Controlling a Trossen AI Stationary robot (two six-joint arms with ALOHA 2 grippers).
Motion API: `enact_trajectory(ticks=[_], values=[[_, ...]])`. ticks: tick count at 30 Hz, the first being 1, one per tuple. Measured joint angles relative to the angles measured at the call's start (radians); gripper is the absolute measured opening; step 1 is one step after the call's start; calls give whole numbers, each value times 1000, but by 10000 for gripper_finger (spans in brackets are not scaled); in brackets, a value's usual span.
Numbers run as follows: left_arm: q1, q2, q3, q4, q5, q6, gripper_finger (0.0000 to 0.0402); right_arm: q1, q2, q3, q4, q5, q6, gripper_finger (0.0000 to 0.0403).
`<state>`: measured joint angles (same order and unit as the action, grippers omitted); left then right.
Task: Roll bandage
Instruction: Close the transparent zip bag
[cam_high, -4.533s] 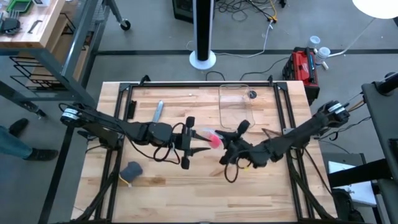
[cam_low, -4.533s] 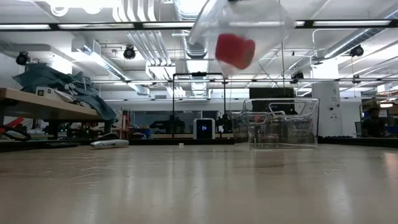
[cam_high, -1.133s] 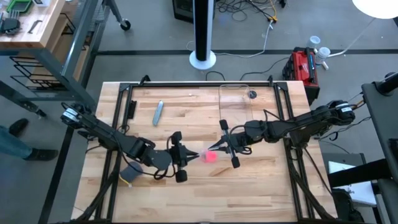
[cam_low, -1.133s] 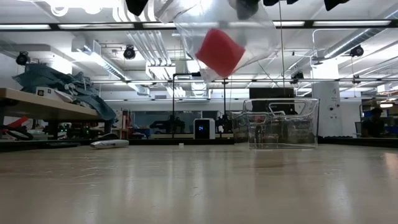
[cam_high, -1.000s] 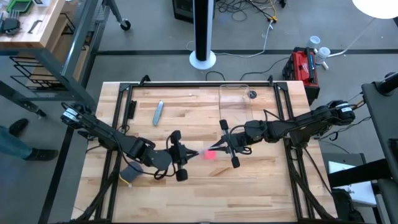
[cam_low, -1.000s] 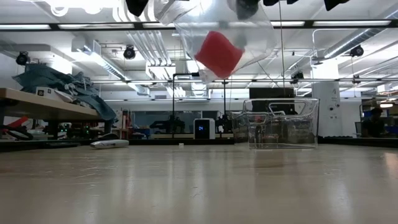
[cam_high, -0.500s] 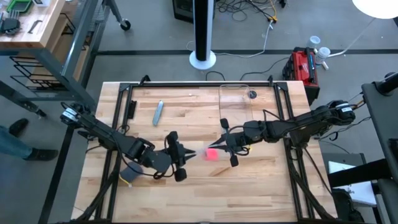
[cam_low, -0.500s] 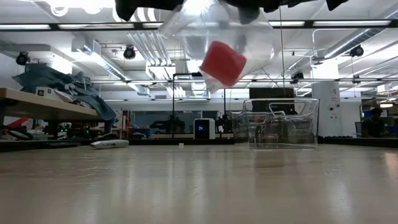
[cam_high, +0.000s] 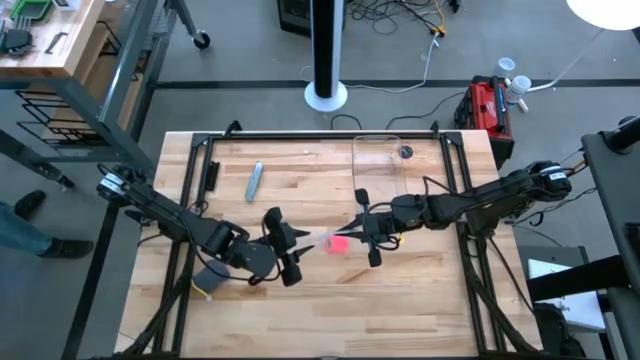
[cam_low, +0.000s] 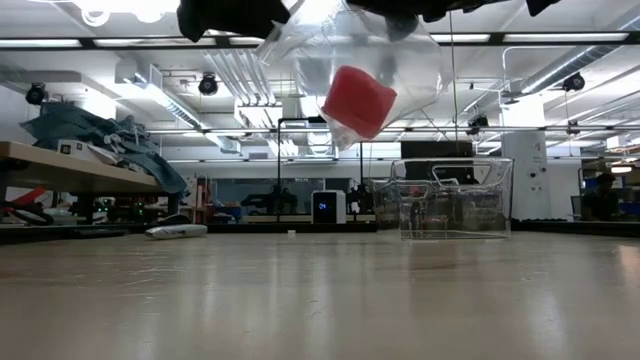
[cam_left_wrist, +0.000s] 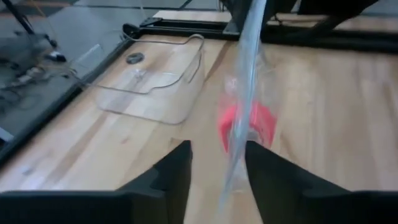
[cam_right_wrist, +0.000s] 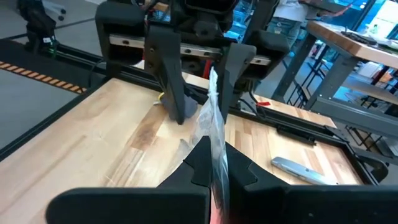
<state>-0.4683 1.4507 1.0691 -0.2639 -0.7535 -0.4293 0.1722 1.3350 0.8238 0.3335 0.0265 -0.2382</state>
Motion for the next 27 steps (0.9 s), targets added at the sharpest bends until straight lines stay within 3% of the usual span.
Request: enact_trajectory(ticks=[2,5,7,14,21,24,27], values=[[0,0,-2,-15,-13,36,128,0,0,0,0,0,1,0],[0,15,-6,-18,-15,99,43,0,0,0,-1,0,1,0],[0,20,-6,-18,-19,111,15,0,0,0,-1,0,2,0],[0,20,-6,-21,-38,30,52,0,0,0,-7,0,0,0],[0,20,-23,-21,32,15,68,0,0,0,-7,0,-1,0],[0,20,-37,-21,33,0,64,0,0,0,-6,0,1,0],[0,20,-62,-21,33,0,27,0,0,0,-6,0,1,0]])
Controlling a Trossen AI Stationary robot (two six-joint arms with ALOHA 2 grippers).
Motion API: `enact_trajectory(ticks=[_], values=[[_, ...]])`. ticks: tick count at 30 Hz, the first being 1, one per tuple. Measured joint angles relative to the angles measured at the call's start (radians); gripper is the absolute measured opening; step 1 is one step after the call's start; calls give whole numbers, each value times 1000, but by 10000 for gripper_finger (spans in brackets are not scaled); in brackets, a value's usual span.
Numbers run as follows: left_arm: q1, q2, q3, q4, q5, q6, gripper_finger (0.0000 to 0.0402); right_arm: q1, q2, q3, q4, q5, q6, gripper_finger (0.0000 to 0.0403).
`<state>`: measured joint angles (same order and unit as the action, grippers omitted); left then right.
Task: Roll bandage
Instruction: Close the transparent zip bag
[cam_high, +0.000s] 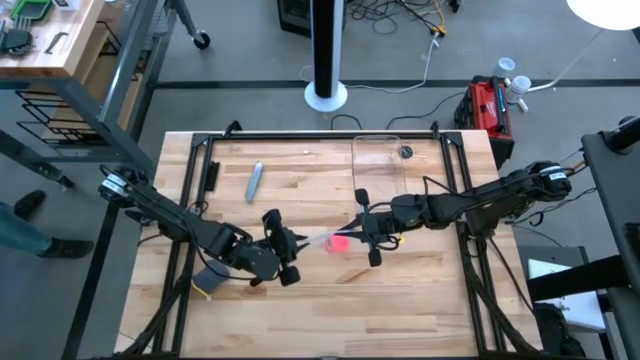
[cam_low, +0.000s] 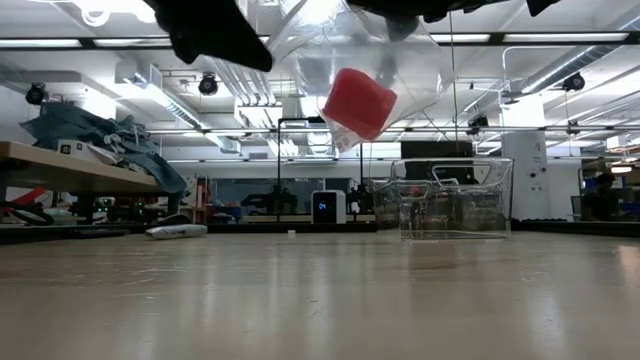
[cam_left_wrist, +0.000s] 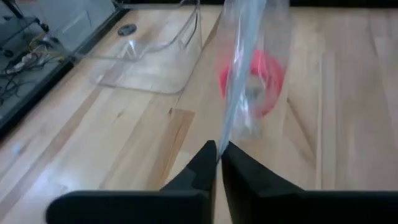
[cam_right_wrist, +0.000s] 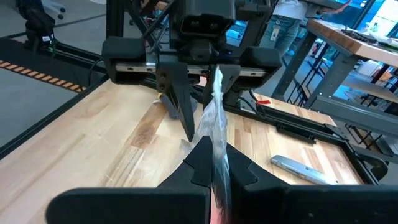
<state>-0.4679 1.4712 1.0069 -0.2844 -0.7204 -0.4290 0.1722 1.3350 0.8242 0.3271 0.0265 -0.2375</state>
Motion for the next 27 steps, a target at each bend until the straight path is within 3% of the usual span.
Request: enact_trajectory(ticks=[2,8,18,27], values=[[0,0,-18,0,3,-15,8,0,0,0,-1,0,1,0],[0,0,-34,5,1,-76,6,0,0,0,-5,0,-1,0],[2,0,33,14,-2,-102,56,0,0,0,-16,0,-10,0],[1,-2,102,15,-6,-1,130,0,0,0,-16,0,-9,0]])
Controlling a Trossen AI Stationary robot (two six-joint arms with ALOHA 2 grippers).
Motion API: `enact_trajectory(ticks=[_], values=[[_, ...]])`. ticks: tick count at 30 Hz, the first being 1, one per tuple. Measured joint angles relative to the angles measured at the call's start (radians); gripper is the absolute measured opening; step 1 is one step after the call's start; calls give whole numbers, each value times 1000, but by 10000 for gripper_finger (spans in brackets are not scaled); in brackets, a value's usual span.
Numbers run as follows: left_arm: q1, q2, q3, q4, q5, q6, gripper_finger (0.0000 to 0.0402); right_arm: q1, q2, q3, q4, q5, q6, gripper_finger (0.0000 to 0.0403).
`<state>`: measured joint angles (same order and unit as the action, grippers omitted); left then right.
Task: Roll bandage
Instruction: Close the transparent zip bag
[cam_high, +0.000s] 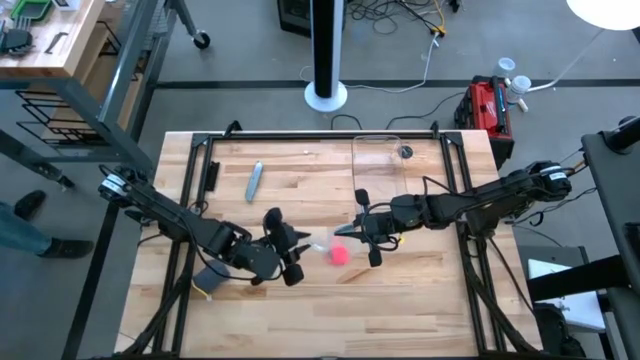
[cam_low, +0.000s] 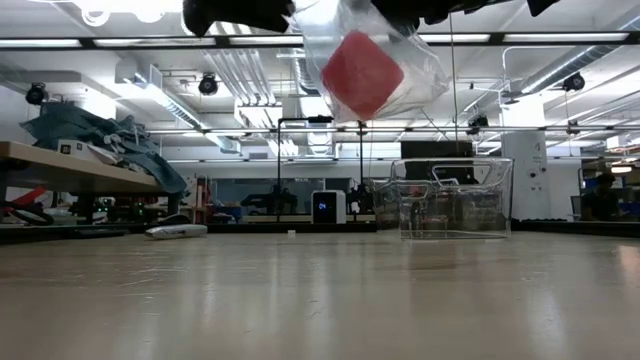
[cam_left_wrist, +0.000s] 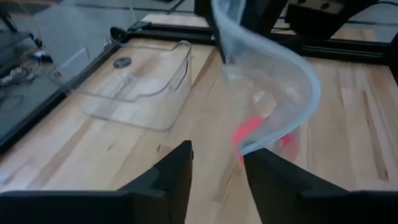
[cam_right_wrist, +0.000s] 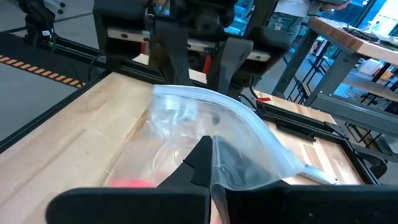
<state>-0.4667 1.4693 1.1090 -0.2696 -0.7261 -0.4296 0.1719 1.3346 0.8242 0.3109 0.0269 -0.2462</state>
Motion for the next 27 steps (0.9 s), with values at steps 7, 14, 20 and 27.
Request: enact_trajectory(ticks=[7,14,20,27], values=[[11,0,5,35,3,74,166,0,0,0,0,0,1,0],[9,-23,5,-113,176,-160,164,0,0,0,-3,10,0,0],[-7,-26,3,-235,293,-391,142,0,0,0,1,19,-34,0],[-42,-30,5,-247,299,-396,111,8,-39,-40,13,-5,-121,0]])
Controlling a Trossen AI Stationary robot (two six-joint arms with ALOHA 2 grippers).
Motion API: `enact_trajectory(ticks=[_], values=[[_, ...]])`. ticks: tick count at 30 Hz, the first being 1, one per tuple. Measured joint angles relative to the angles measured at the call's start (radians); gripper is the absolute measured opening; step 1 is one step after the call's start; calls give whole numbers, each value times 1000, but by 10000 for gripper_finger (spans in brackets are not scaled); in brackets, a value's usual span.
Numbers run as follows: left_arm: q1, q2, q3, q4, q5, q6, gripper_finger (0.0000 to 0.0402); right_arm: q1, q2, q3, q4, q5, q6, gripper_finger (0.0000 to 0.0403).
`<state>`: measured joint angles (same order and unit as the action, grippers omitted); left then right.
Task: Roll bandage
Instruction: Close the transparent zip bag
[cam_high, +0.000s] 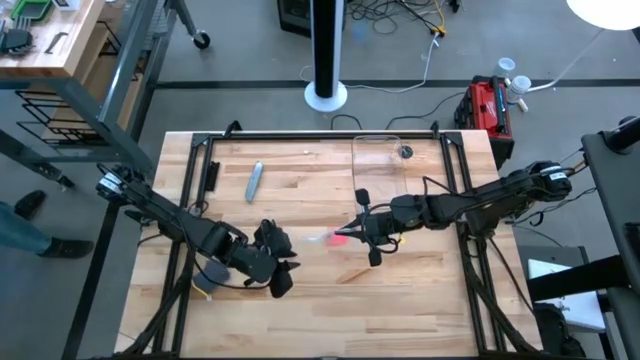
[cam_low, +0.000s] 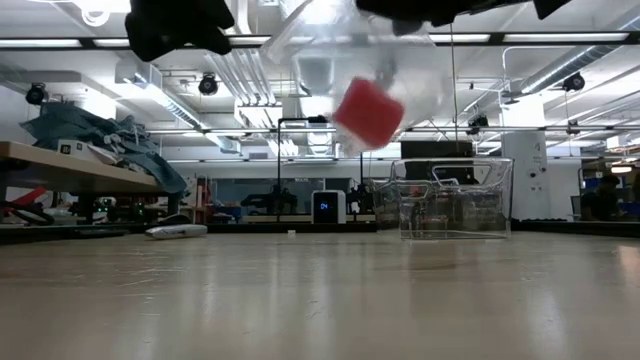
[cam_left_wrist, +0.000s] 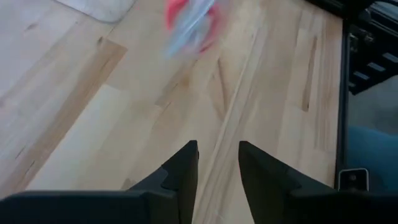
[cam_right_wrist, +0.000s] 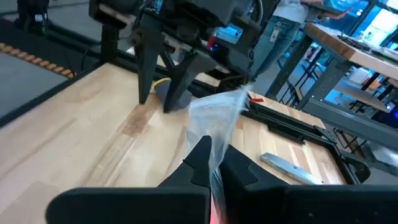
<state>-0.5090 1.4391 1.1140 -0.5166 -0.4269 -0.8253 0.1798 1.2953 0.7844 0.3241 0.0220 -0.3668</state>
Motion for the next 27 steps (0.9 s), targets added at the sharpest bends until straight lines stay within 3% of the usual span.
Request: enact_trajectory(ticks=[7,12,21,27], values=[[-18,-4,0,76,-9,64,88,44,-119,-136,138,16,-154,0],[-18,-4,0,185,-75,214,77,107,-150,-248,324,174,-294,0],[-14,-3,0,455,-496,639,86,161,-105,-276,414,330,-455,0],[17,44,-2,597,-428,839,107,169,-60,-248,414,377,-502,0]])
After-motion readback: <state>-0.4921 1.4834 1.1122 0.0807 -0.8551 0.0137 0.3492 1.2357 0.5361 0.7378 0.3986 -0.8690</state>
